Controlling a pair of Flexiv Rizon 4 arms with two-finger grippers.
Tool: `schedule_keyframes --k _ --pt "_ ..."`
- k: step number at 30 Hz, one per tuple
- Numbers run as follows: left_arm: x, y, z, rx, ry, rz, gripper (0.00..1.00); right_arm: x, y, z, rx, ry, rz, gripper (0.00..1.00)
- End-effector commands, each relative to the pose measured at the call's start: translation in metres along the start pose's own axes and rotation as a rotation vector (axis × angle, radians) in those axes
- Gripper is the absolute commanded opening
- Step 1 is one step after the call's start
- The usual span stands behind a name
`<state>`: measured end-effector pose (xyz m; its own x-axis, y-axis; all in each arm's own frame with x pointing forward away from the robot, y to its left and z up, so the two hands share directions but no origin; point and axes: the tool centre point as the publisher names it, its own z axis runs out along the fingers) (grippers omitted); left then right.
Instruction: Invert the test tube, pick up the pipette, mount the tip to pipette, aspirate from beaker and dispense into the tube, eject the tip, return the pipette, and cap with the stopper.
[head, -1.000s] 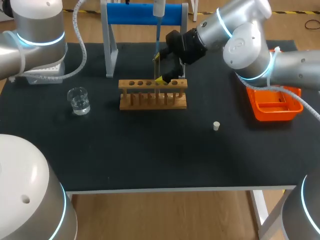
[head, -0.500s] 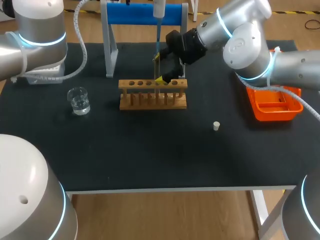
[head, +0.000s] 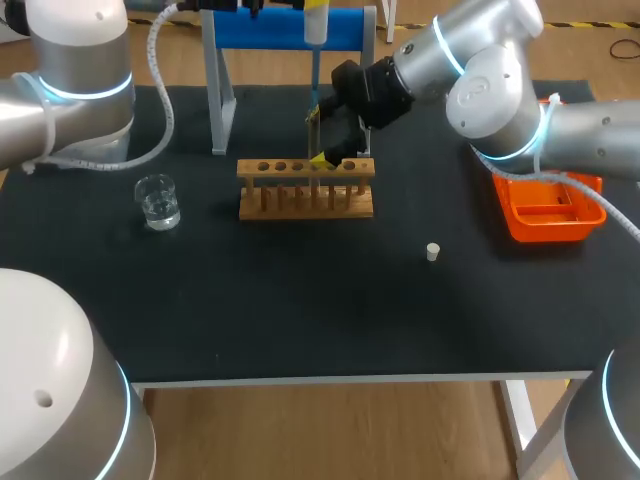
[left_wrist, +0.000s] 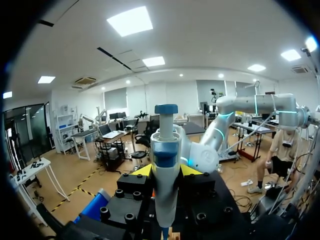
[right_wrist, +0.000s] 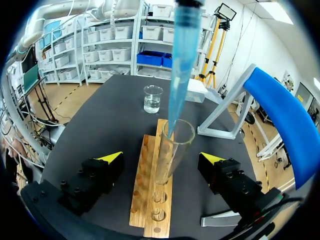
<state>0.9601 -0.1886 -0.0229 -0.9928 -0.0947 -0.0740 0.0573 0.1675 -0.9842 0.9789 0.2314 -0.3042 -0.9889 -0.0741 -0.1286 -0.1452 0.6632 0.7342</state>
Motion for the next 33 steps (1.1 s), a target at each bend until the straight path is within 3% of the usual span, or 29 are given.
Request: schedule_keyframes --k 1,21,33 --pt "-0.002 0.0 -0.005 -0.004 -0.001 -0.001 0.0 -0.001 0.0 -0.001 0.002 0.004 0.0 1.0" --pt "-0.015 -0.001 0.001 0.008 -0.02 0.016 0.0 -0.001 0.0 -0.001 0.002 0.004 0.0 1.0" --pt "-0.008 -0.001 0.003 0.015 0.011 0.012 0.0 -0.001 0.0 -0.001 0.002 0.004 0.0 1.0"
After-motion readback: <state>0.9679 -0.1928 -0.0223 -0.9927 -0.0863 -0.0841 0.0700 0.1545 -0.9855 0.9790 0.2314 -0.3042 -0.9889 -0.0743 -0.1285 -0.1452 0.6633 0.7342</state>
